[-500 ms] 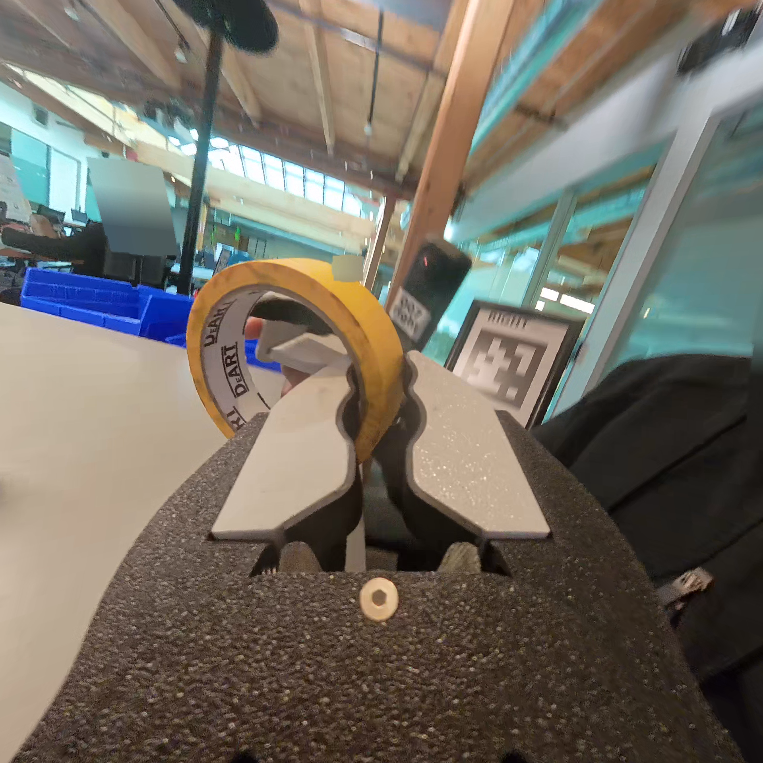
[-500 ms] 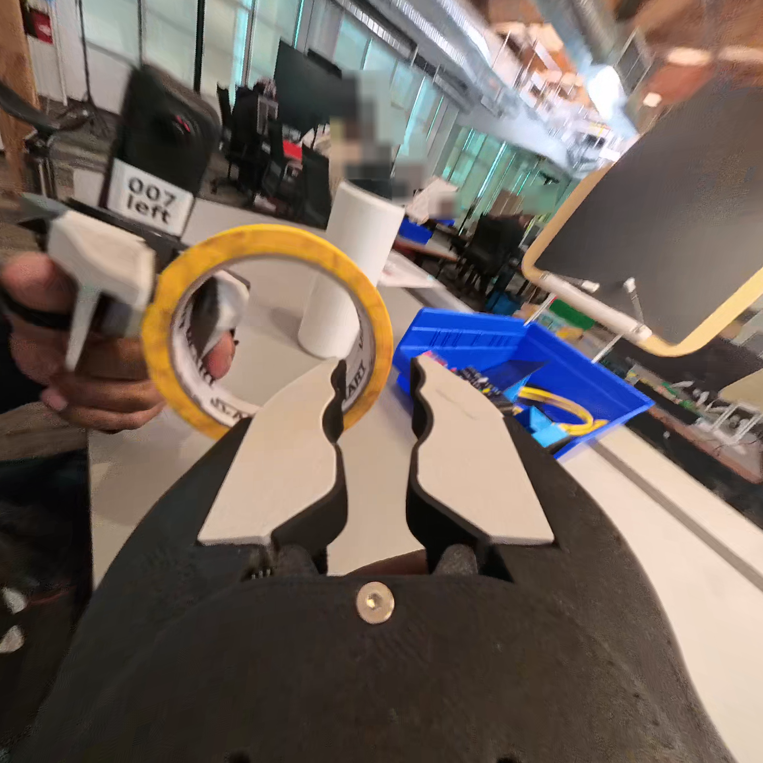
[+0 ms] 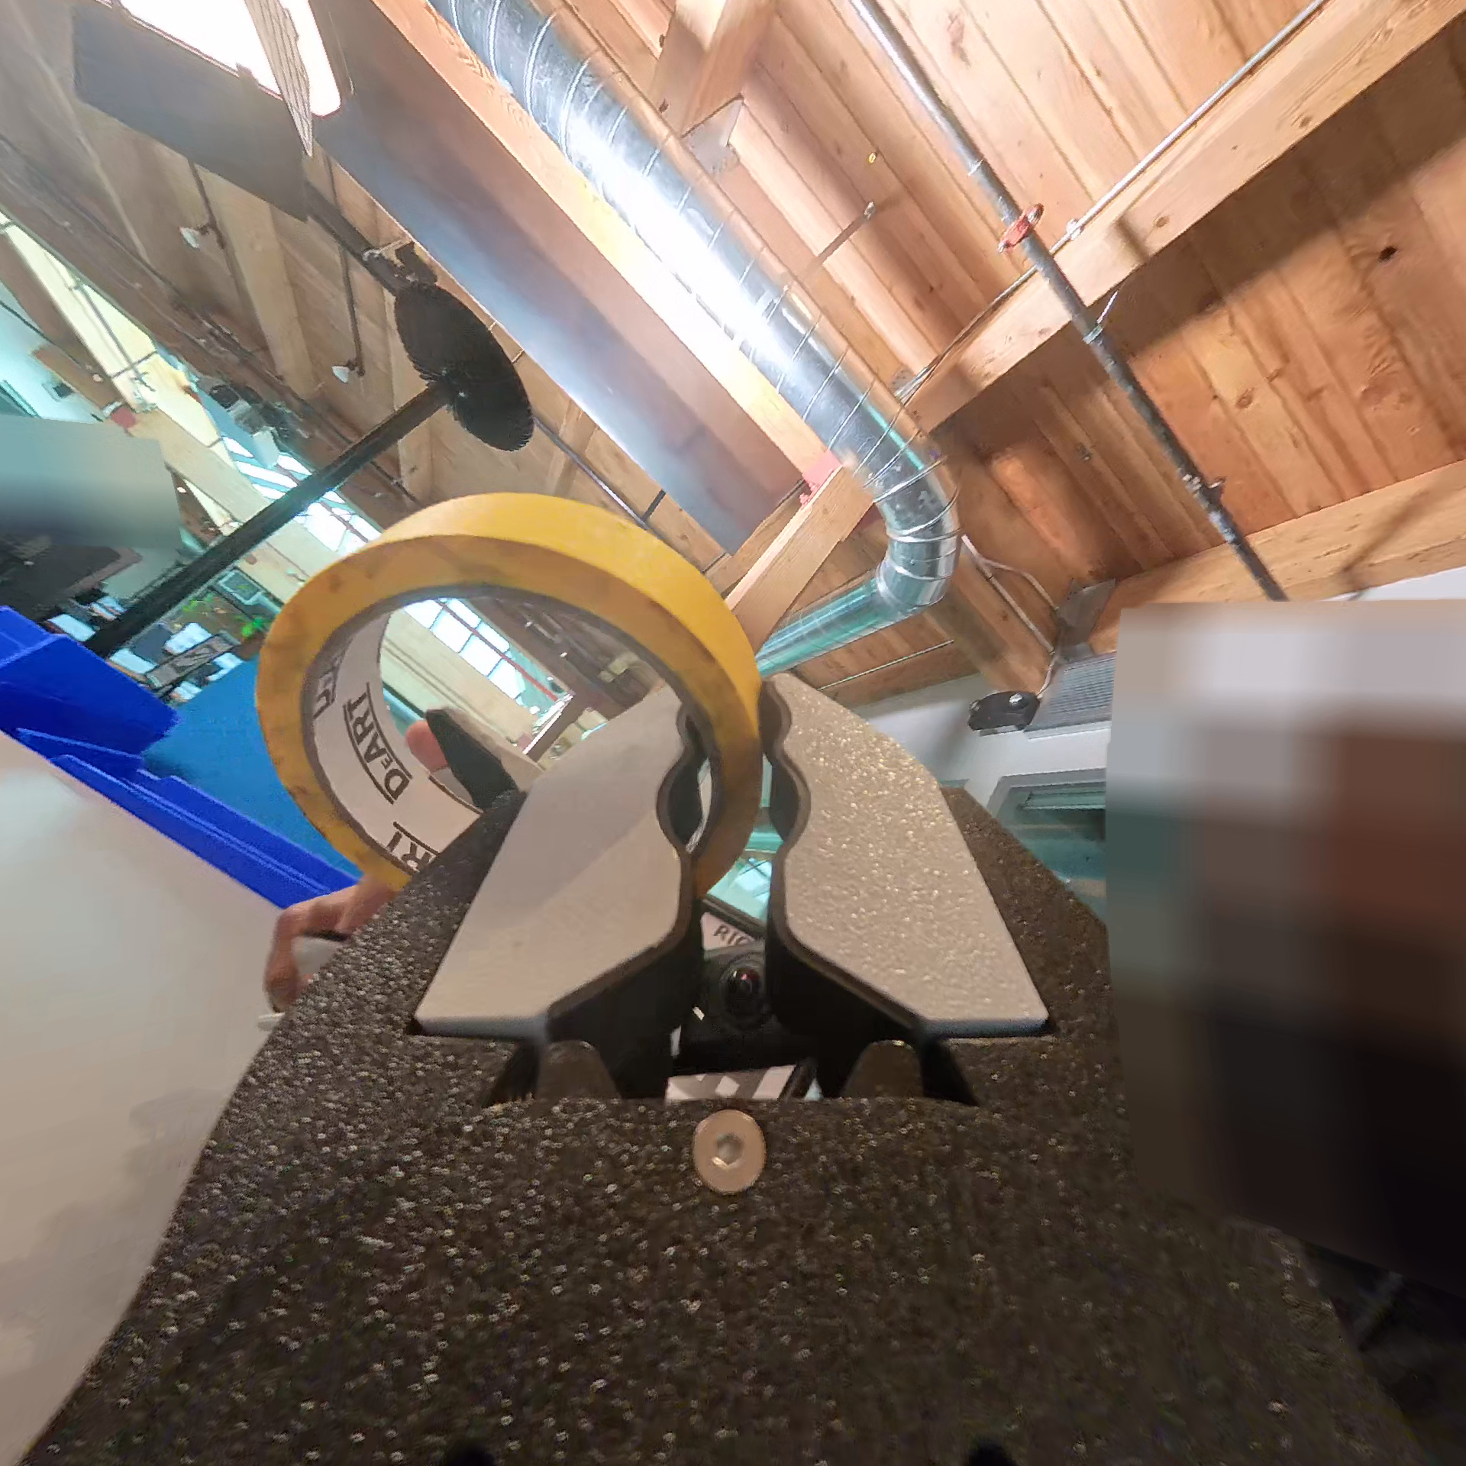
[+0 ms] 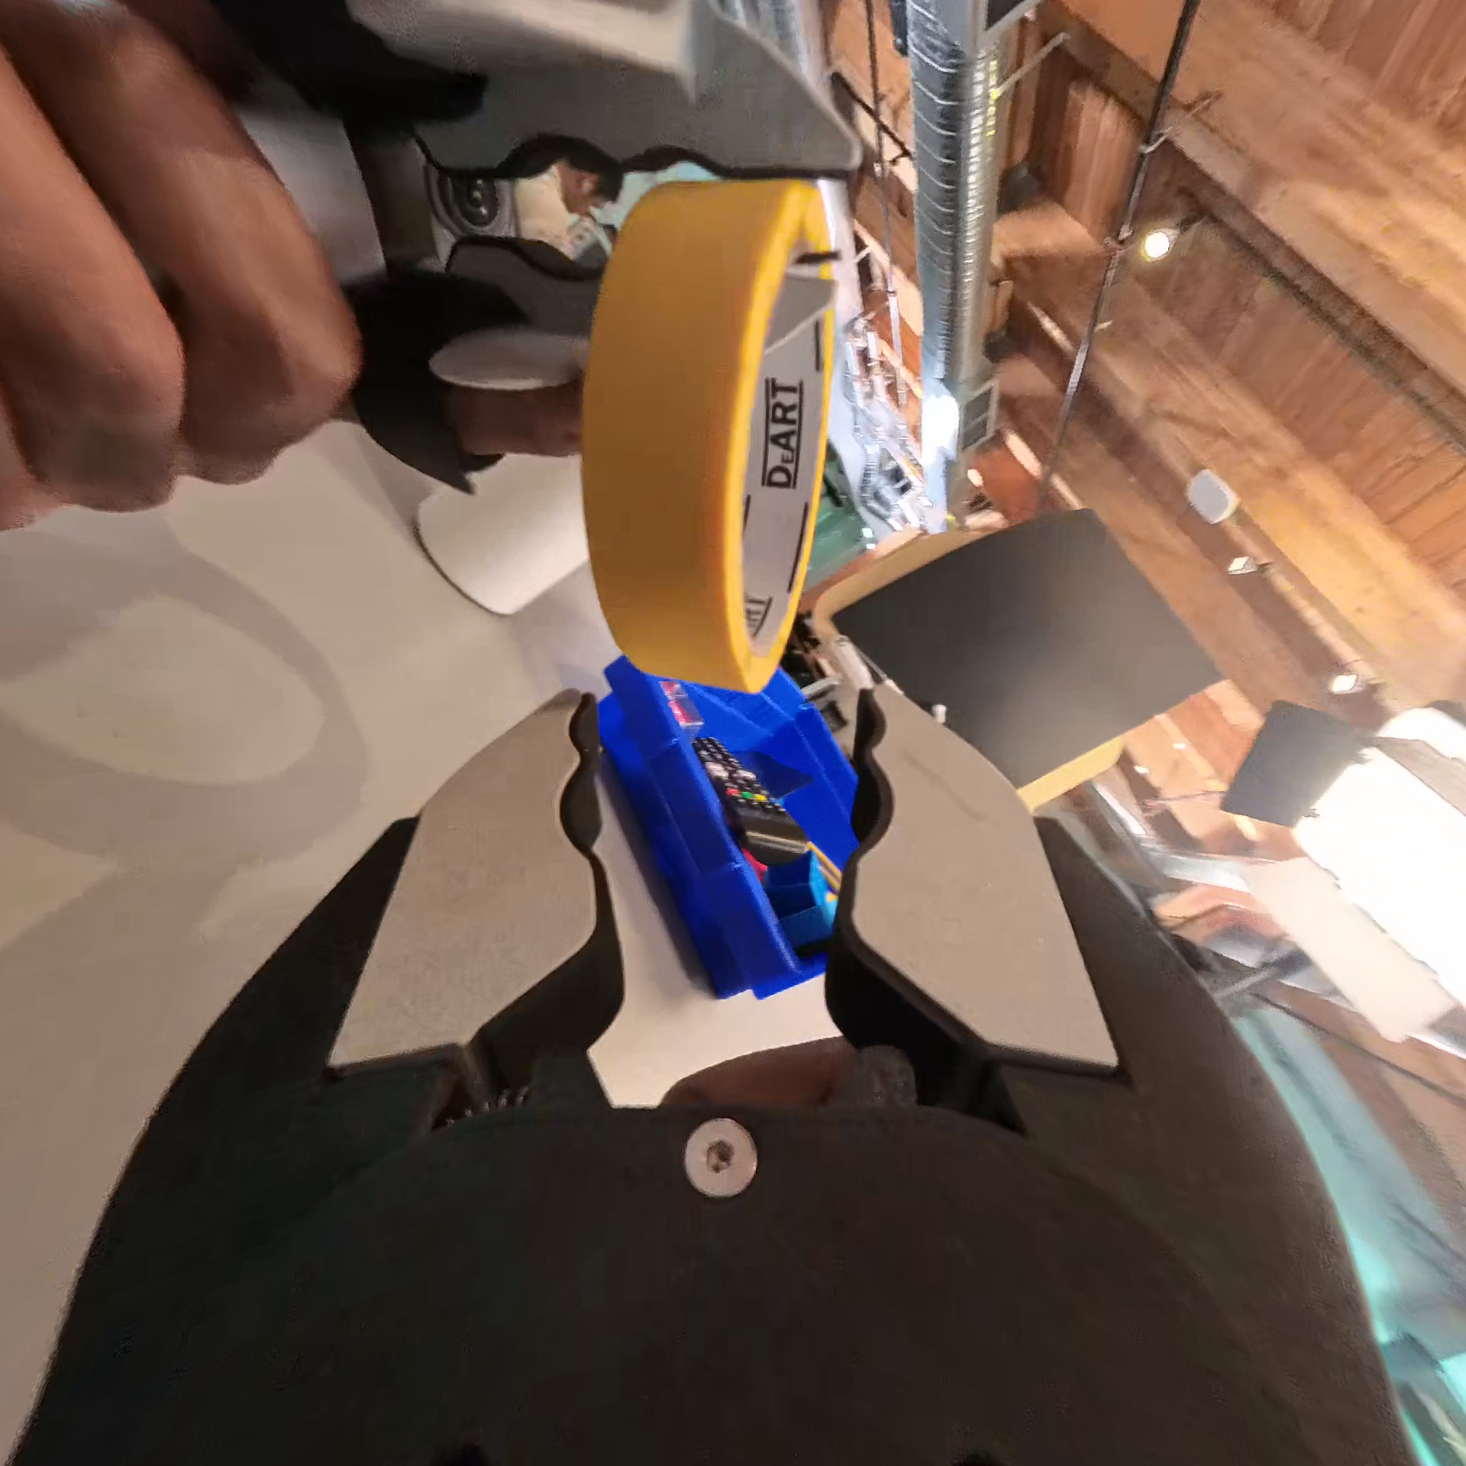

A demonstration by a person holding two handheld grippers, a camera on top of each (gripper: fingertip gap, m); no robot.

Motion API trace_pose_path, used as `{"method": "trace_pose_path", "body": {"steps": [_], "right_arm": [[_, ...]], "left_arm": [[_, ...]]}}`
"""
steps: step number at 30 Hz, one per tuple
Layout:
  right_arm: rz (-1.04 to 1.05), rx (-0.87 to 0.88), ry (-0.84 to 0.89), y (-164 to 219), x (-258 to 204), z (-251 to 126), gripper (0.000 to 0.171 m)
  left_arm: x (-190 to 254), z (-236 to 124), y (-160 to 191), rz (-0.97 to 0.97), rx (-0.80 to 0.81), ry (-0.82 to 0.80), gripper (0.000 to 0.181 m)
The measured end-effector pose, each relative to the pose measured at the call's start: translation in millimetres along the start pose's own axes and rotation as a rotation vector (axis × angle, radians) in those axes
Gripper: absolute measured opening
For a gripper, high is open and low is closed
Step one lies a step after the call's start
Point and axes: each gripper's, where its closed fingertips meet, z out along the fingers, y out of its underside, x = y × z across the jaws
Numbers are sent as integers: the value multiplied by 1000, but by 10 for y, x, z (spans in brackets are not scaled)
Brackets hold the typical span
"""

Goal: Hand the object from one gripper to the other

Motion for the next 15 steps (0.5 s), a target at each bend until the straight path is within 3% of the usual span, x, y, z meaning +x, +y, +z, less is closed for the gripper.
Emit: {"method": "trace_pose_path", "body": {"steps": [4, 9, 15], "right_arm": [[-119, -42, 154, -6, 89, 32, 51], [-133, -53, 201, 0, 128, 22, 32], [-119, -58, 214, 13, 169, 13, 31]], "left_arm": [[-11, 30, 99, -101, 41, 38, 12], [17, 51, 161, -125, 58, 79, 12], [23, 64, 192, -100, 30, 88, 13]]}}
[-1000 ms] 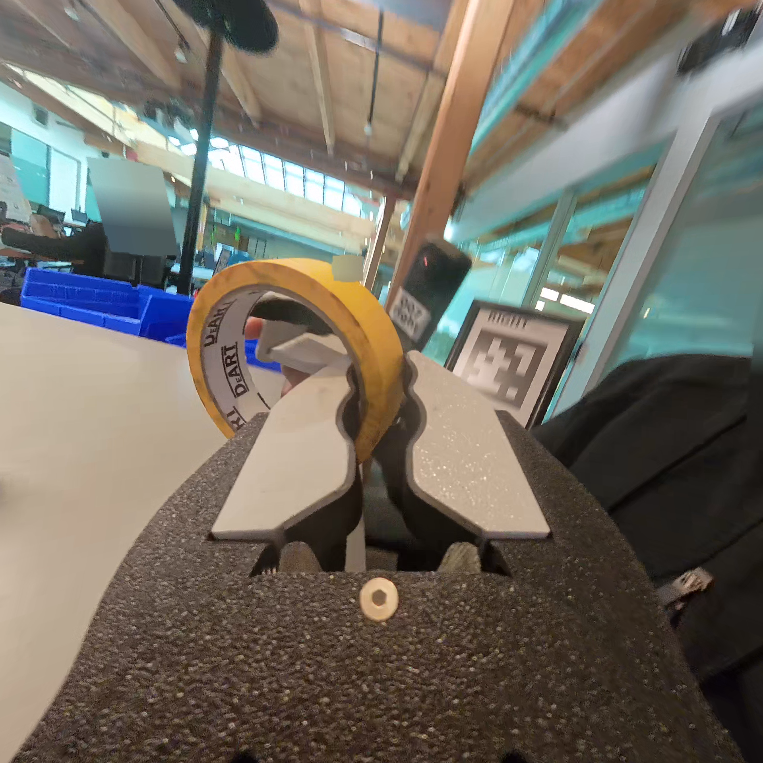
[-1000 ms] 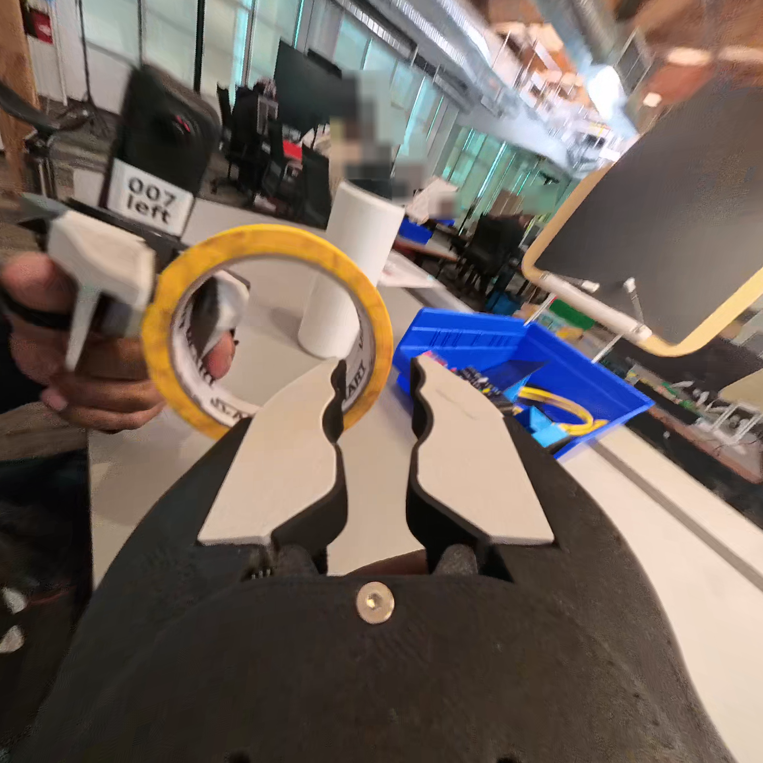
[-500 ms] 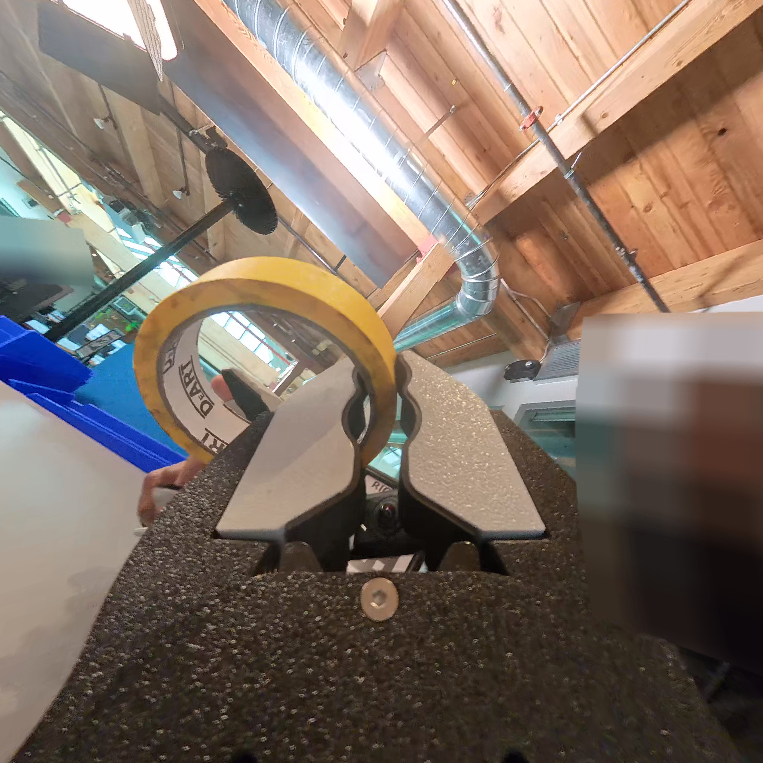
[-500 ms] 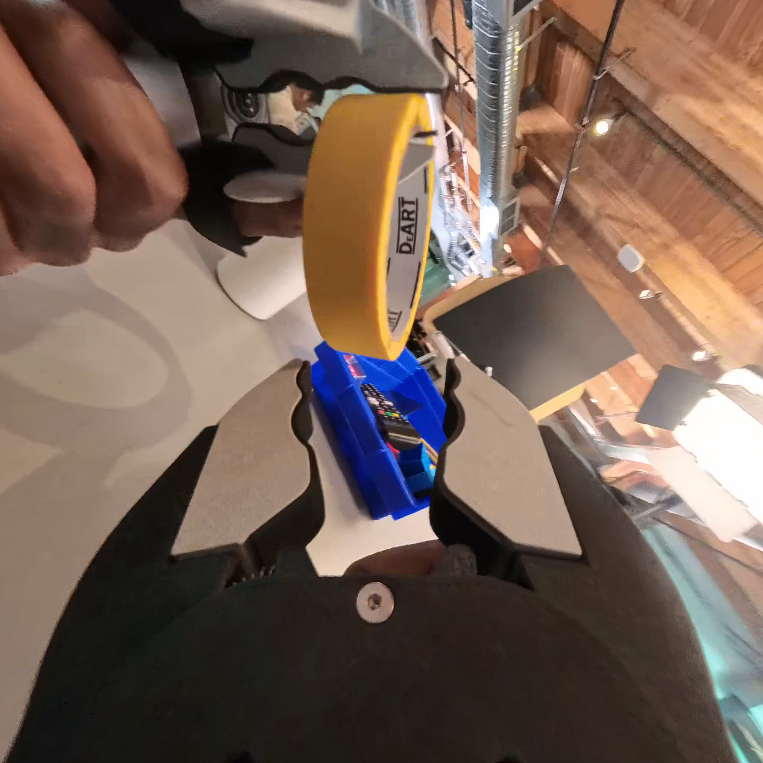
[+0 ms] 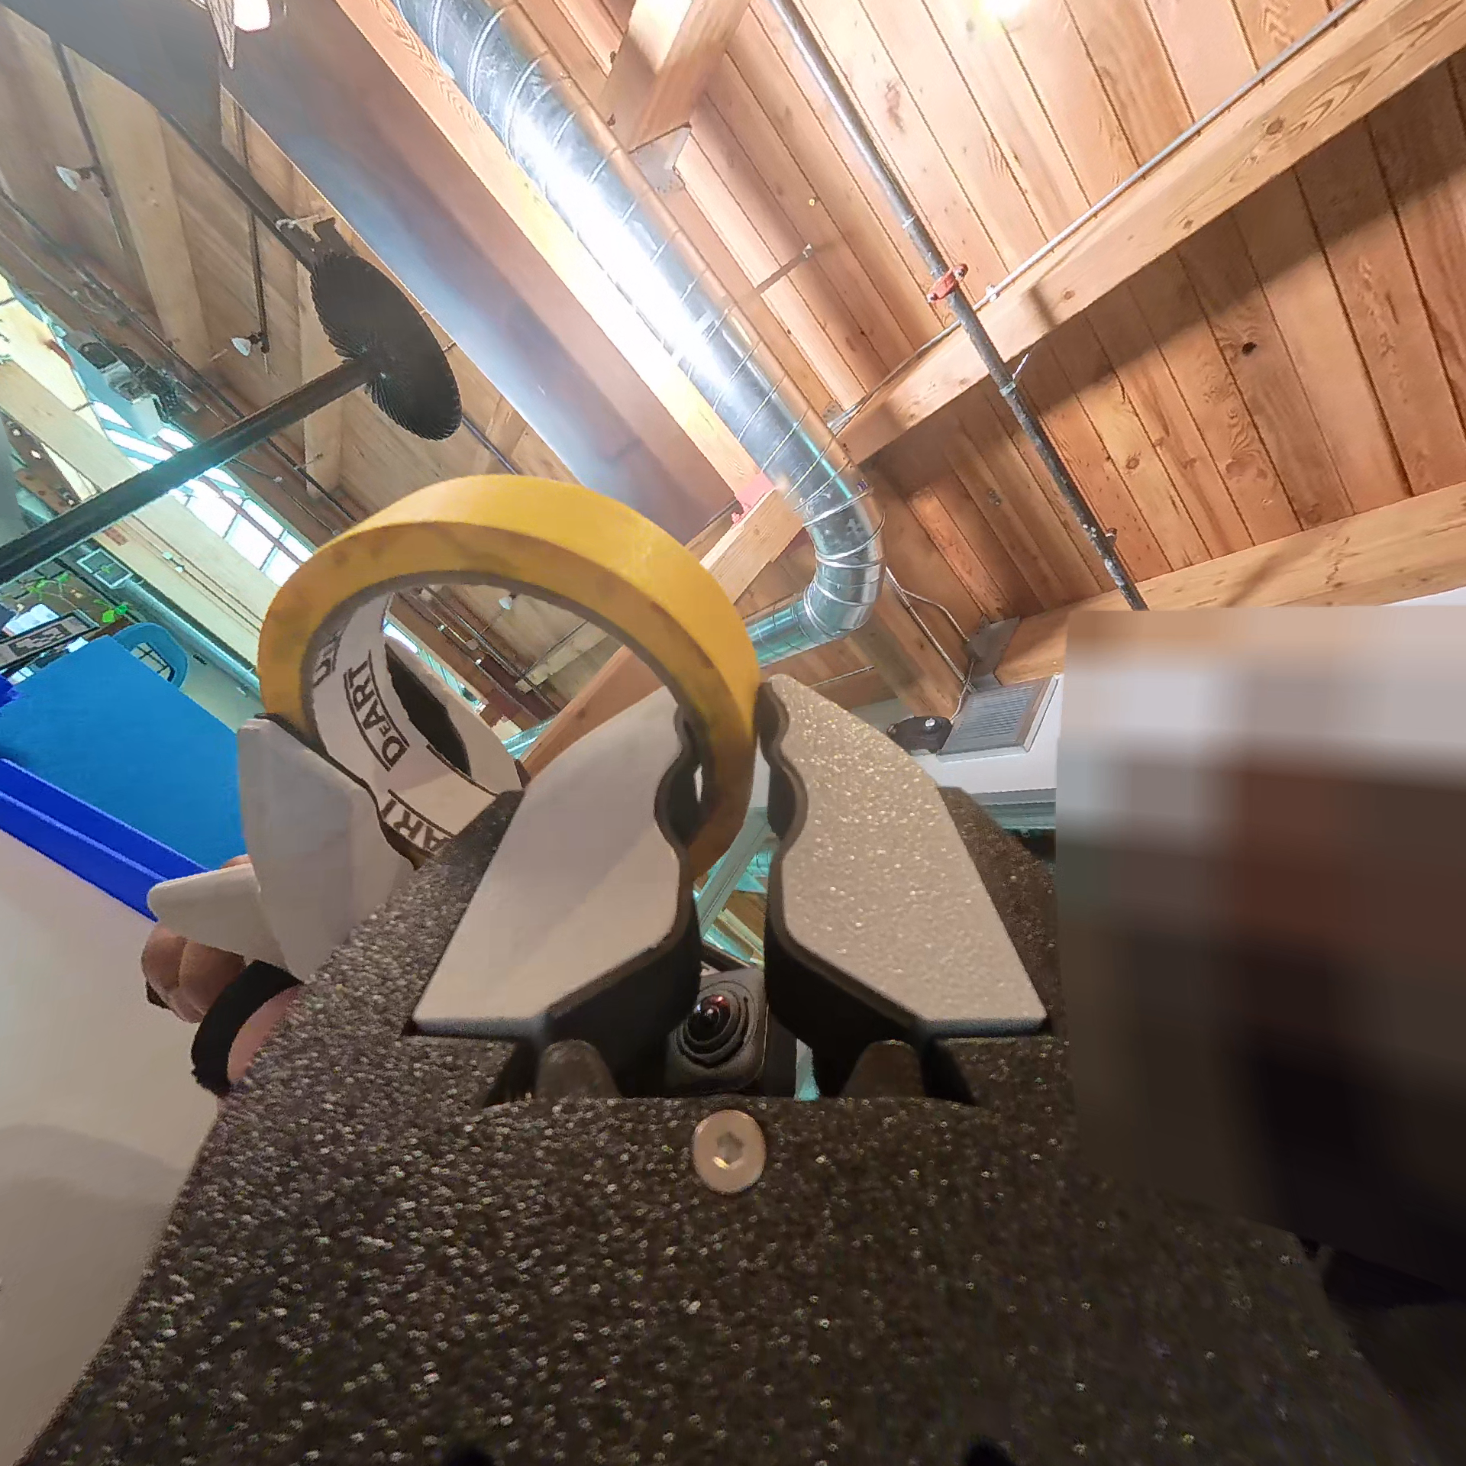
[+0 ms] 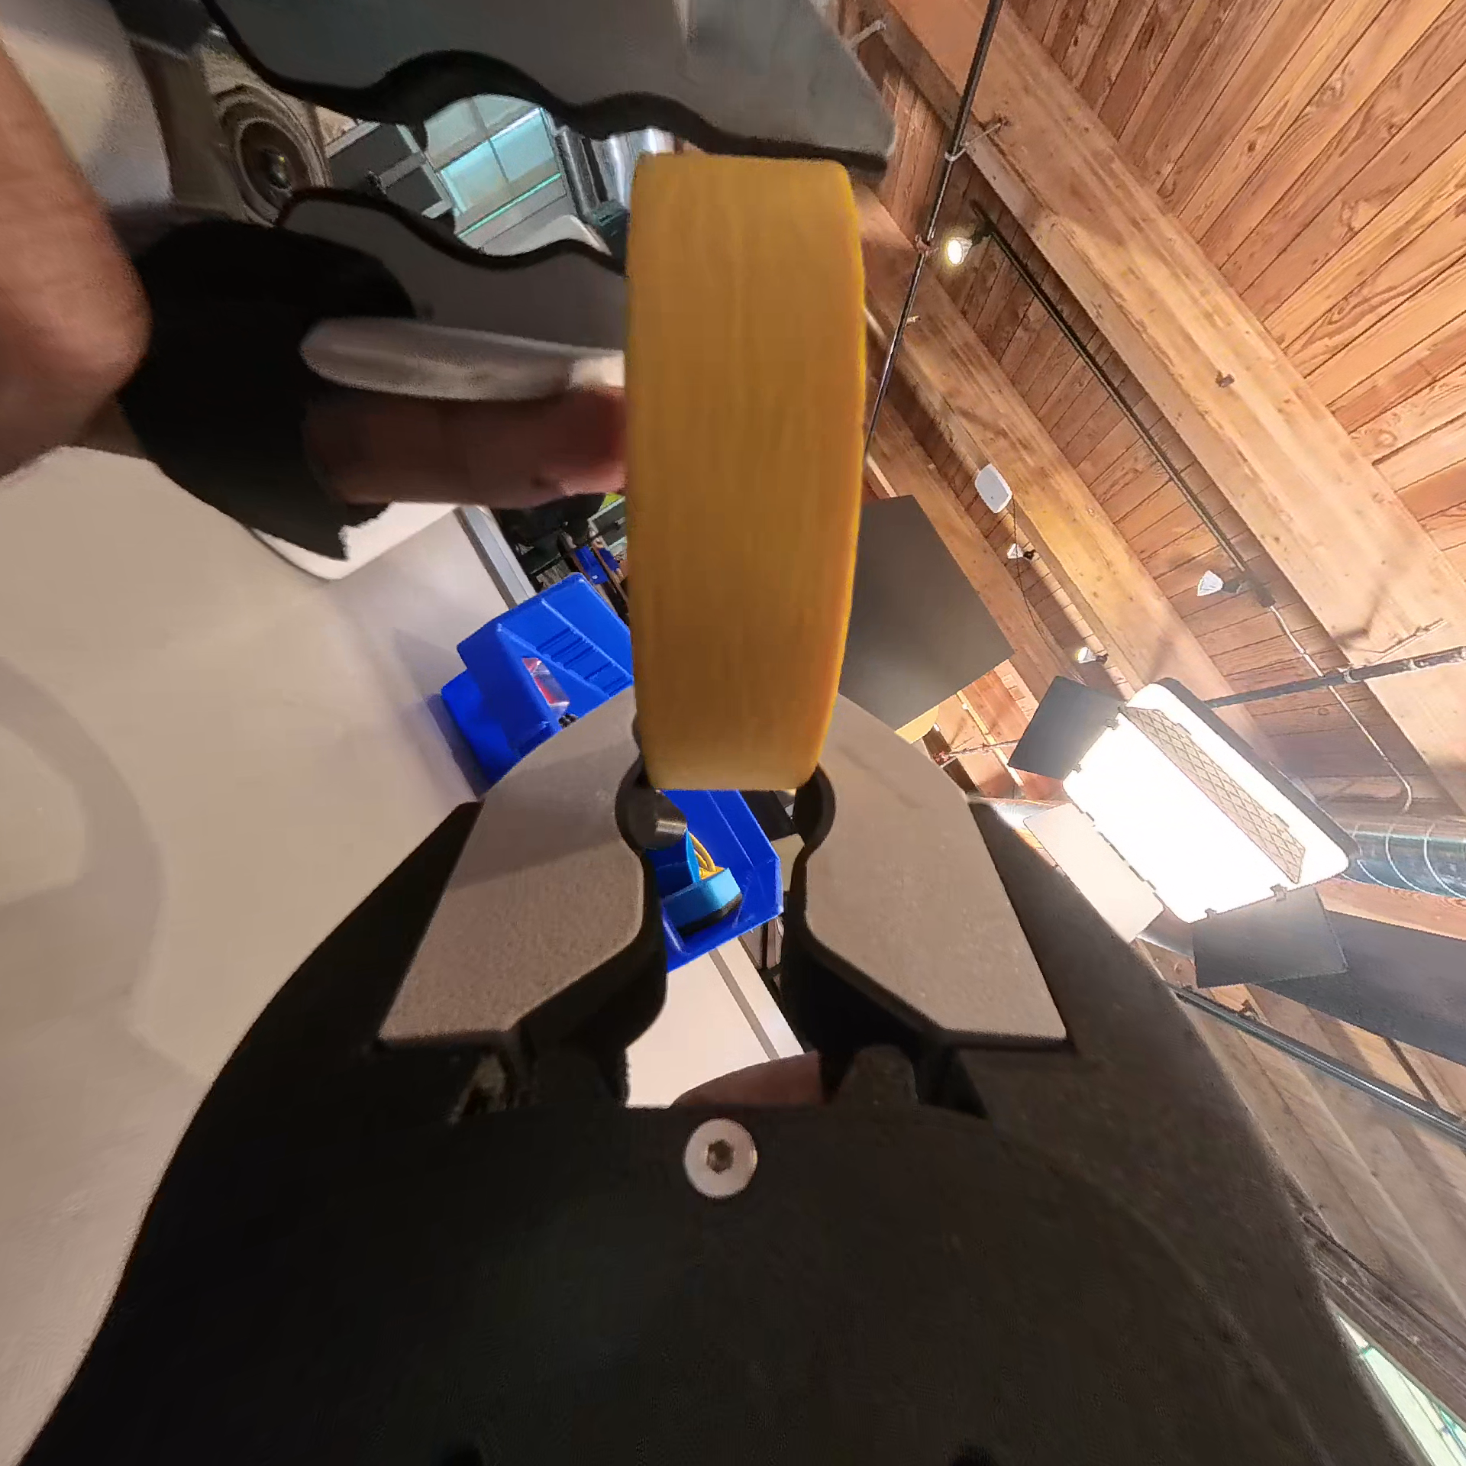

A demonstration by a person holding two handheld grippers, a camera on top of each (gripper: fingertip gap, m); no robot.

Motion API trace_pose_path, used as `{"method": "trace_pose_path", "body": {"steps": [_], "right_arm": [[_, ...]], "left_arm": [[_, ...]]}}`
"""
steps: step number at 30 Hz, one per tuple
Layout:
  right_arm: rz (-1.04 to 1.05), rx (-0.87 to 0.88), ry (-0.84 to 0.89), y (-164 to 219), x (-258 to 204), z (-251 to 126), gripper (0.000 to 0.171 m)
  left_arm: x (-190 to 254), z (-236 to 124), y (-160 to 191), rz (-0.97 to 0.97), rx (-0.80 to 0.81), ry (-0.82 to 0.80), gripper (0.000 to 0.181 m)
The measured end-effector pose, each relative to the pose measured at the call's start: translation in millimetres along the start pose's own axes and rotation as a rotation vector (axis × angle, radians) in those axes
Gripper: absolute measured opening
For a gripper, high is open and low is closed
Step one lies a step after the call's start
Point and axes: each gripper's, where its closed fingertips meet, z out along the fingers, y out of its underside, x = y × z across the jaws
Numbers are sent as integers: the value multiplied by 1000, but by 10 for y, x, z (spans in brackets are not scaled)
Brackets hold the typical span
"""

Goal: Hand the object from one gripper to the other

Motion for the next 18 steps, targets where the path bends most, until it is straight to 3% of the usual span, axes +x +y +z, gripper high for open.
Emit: {"method": "trace_pose_path", "body": {"steps": [3, 7, 10, 14, 18], "right_arm": [[23, -4, -13, 41, 36, -4, 30], [131, 37, -83, 55, 85, -45, 30], [215, 79, -156, 61, 102, -94, 30], [366, 219, -415, -101, -103, -265, 31], [474, 309, -611, -304, -305, -415, 31]], "left_arm": [[-43, 0, 39, 79, -97, -49, 18], [-154, -117, 52, 362, -338, -184, 41], [-130, -233, -22, 567, -482, -245, 46], [20, -292, -47, 874, -579, -222, 63], [47, -309, 212, 1130, -687, -131, 72]]}}
